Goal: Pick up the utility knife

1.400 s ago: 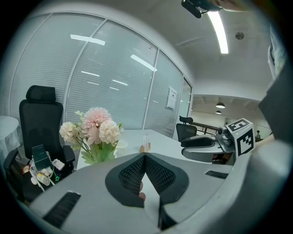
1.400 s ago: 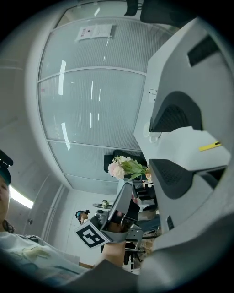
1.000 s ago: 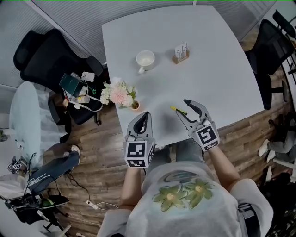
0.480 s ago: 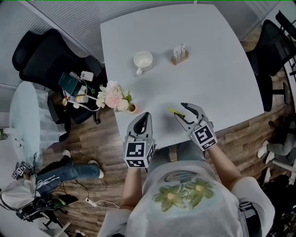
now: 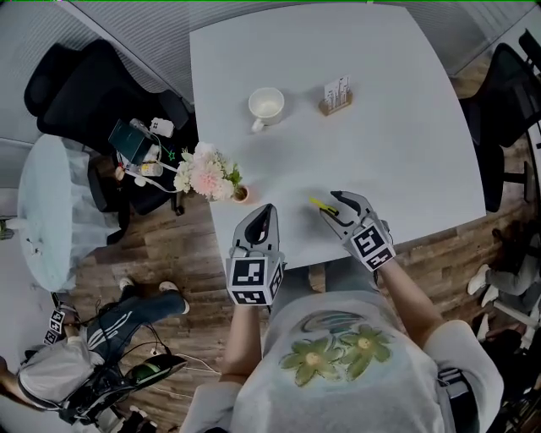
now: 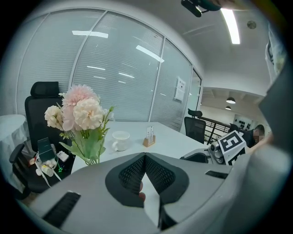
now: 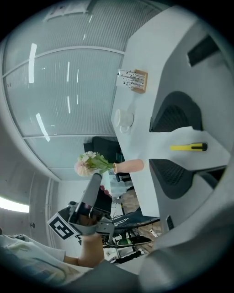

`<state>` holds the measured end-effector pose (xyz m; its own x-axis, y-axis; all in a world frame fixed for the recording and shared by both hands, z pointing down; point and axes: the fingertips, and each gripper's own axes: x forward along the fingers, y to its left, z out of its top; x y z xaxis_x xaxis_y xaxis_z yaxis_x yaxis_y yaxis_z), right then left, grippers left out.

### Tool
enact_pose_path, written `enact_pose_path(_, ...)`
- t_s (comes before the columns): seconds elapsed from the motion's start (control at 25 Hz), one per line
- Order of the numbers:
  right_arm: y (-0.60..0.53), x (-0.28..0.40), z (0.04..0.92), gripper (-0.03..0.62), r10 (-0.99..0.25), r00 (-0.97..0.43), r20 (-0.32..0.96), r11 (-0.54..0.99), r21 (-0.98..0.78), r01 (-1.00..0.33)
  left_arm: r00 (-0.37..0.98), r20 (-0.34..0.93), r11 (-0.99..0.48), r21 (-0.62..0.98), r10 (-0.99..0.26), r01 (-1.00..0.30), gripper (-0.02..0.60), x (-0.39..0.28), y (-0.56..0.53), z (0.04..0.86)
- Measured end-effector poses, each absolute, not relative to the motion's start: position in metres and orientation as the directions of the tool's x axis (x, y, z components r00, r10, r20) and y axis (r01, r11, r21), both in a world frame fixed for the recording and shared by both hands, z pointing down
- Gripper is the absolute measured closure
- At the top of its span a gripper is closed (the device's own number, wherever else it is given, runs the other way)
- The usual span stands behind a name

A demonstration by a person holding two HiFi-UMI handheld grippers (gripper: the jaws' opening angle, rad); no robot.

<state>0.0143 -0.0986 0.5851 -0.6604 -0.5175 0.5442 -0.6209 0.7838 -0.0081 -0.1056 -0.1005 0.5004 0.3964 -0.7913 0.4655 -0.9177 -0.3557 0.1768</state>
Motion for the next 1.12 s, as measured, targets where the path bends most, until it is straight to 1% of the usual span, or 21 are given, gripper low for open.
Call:
enact_pose_path(0.72, -0.086, 0.022, 0.661, 0.405, -0.355, -0.613, 0.706, 0.861, -0.009, -0.508, 0.345, 0.49, -0.289, 0.188, -0.8, -0.939, 0.581, -0.104, -0.108, 0.511)
enact_pose_path(1.12, -0.079, 0.033, 0.697, 0.405, -0.32, -0.555, 0.768, 0.859, -0.012, -0.512, 0.337, 0.504, -0.275, 0.195, -0.796, -0.941, 0.581, -0.098, -0.101, 0.518)
